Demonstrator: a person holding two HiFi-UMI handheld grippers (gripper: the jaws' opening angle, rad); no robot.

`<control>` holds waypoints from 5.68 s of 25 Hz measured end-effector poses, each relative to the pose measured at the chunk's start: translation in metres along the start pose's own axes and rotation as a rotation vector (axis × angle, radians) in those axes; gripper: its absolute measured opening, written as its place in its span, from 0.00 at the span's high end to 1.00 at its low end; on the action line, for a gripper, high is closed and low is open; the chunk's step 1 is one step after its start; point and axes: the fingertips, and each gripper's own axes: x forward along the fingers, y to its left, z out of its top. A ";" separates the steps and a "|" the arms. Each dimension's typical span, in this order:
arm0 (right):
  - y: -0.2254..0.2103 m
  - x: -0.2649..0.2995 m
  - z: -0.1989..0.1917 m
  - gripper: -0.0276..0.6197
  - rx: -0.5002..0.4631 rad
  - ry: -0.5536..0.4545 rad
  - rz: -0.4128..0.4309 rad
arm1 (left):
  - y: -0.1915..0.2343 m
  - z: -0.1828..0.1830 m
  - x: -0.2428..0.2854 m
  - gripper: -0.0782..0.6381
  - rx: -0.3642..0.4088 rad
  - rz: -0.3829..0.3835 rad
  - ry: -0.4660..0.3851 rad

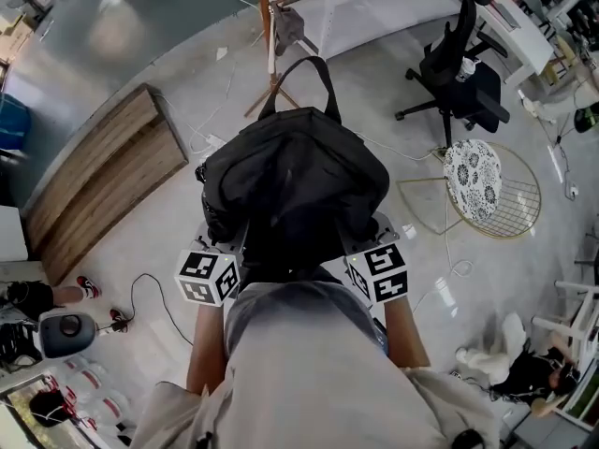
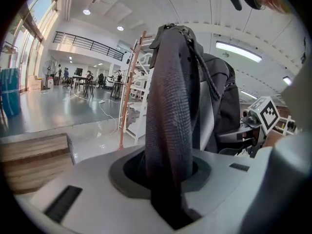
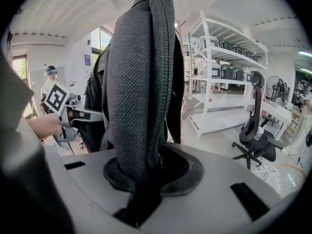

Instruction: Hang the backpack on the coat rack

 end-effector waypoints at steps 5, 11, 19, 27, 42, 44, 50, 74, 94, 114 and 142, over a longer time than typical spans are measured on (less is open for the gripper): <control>-0.016 0.024 0.021 0.83 0.015 0.015 0.000 | 0.022 0.018 0.027 0.76 -0.017 -0.003 0.006; -0.027 0.047 0.033 0.83 0.020 0.010 -0.008 | 0.040 0.028 0.048 0.76 -0.018 -0.008 0.000; -0.051 0.105 0.083 0.83 0.033 0.021 -0.008 | 0.095 0.070 0.096 0.76 -0.020 -0.017 0.011; -0.065 0.161 0.136 0.83 0.041 0.021 -0.014 | 0.150 0.111 0.131 0.76 -0.027 -0.023 0.013; -0.068 0.254 0.233 0.83 0.032 0.010 -0.029 | 0.257 0.183 0.174 0.76 -0.023 -0.042 -0.017; -0.069 0.262 0.243 0.83 0.030 0.005 -0.037 | 0.267 0.191 0.179 0.76 -0.018 -0.049 -0.022; -0.071 0.281 0.269 0.83 0.030 -0.015 -0.057 | 0.290 0.214 0.190 0.76 0.003 -0.068 -0.046; -0.121 0.307 0.355 0.82 -0.033 -0.104 -0.033 | 0.313 0.294 0.233 0.75 0.031 -0.041 -0.122; -0.208 0.380 0.396 0.82 -0.005 -0.075 0.084 | 0.344 0.330 0.329 0.75 -0.011 0.037 -0.063; -0.260 0.426 0.388 0.82 -0.012 -0.007 0.189 | 0.348 0.315 0.384 0.75 -0.090 0.127 -0.039; -0.259 0.445 0.370 0.81 0.033 0.069 0.199 | 0.360 0.293 0.397 0.75 -0.119 0.128 0.041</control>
